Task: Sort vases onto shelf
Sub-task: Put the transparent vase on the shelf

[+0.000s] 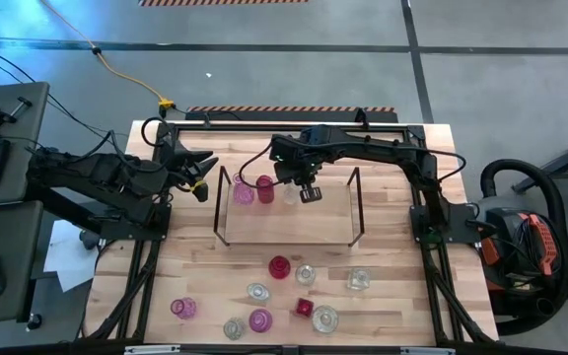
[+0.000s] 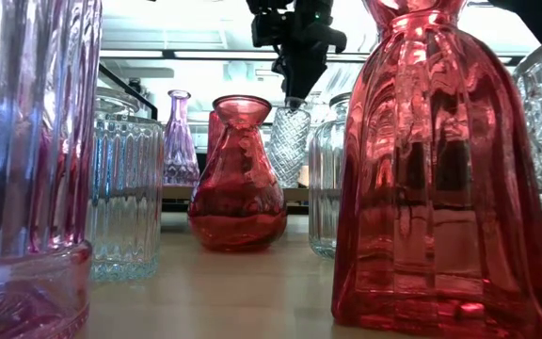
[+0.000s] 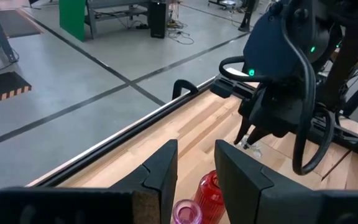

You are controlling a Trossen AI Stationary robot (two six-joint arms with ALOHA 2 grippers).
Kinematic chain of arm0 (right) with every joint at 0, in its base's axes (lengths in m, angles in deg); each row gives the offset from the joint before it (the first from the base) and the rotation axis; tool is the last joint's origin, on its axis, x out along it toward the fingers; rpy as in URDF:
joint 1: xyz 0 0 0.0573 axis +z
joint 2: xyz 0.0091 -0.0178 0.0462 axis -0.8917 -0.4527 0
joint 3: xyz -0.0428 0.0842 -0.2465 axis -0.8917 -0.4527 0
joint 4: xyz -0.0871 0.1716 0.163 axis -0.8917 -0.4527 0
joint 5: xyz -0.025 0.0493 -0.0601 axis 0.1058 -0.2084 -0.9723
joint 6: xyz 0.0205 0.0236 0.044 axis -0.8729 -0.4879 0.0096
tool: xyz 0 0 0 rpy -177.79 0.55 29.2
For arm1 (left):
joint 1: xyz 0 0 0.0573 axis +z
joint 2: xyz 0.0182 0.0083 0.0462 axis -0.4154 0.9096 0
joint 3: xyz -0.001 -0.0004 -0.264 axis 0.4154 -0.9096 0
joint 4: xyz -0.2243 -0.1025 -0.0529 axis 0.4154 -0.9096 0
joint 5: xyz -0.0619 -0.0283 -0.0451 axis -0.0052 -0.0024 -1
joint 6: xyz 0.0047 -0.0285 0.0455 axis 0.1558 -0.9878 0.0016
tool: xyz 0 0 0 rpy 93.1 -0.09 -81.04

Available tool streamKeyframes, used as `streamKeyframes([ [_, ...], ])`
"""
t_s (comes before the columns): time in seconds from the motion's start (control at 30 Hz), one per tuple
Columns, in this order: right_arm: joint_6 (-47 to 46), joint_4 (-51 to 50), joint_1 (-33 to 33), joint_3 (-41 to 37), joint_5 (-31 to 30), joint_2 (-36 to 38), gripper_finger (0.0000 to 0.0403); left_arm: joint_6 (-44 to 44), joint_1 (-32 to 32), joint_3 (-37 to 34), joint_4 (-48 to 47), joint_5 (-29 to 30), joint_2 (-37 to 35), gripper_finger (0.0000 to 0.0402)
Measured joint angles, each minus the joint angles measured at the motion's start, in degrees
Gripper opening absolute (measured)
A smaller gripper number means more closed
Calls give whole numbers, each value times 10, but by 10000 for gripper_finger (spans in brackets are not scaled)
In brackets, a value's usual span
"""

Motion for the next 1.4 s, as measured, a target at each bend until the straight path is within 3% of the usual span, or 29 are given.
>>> streamKeyframes([
  [0.2, 0, 3, 0, 0, 0, 0, 12, 0, 0, 0, 0, 0, 0, 97],
  [0.6, 0, 19, 1, 0, -3, -1, 74, 2, 0, 0, -1, 0, 0, 97],
  [0.97, 0, 3, 2, 17, -28, 0, 78, 13, 0, 0, -2, 7, 0, 97],
  [1.4, -10, -19, 8, 45, -15, 1, 78, 16, 0, 0, -2, 13, 0, 97],
])
